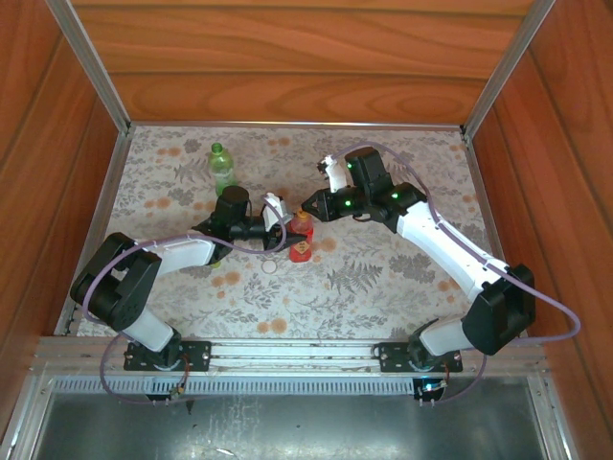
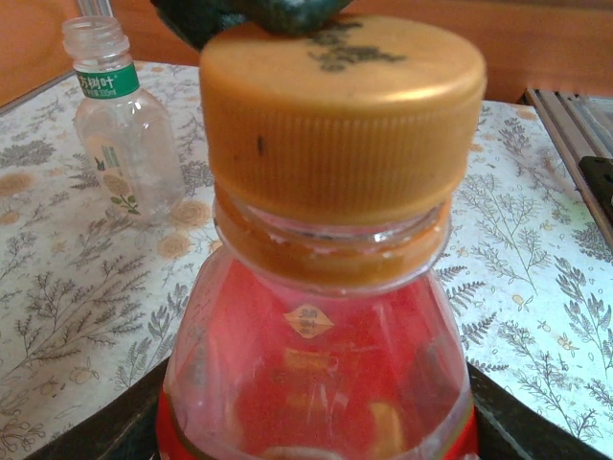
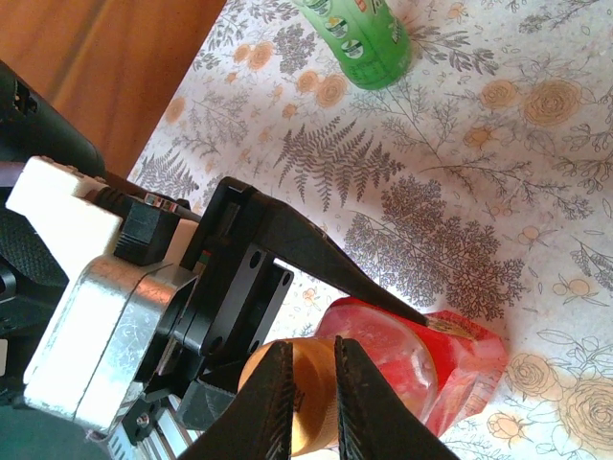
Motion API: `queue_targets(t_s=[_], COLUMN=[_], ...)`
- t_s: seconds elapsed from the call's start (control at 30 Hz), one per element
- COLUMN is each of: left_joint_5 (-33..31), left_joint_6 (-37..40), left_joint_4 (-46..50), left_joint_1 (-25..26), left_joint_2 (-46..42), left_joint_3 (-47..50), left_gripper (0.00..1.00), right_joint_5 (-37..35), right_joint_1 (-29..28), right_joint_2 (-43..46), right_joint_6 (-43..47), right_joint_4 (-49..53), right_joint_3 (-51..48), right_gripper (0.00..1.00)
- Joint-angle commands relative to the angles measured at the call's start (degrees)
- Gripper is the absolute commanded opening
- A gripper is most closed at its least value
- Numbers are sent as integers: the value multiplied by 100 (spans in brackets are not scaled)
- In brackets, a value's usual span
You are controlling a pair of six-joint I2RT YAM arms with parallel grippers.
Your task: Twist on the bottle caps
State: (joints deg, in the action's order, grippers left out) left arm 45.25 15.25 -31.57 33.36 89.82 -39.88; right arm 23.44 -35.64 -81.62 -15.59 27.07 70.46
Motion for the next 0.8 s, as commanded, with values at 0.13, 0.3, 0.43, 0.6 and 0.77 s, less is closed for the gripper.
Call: queue_targets(t_s=[0.13,0.3,0.43,0.6,0.77], left_joint_5=[168,174,122,120,107], left_joint_6=[75,75,47,-89,-74], left_joint_4=[-91,-92,-92,-94,-90], left_joint_1=[-3,5,1,-1,0], left_joint_2=[94,64,87,145,165], left_joint_3=[1,9,6,-54,-63], left_gripper=[57,57,57,56,56], right_joint_5=[72,106,266,388,445], right_joint_1=[-51,-61,-57,-62,-58], right_joint_2=[53,-48,-263,-138,-53], right_joint_6=[321,354,434,428,406], right_joint_4=[339,430,678,772,803], right_joint_3=[20,306,483,259,171], right_gripper=[25,16,6,17,19])
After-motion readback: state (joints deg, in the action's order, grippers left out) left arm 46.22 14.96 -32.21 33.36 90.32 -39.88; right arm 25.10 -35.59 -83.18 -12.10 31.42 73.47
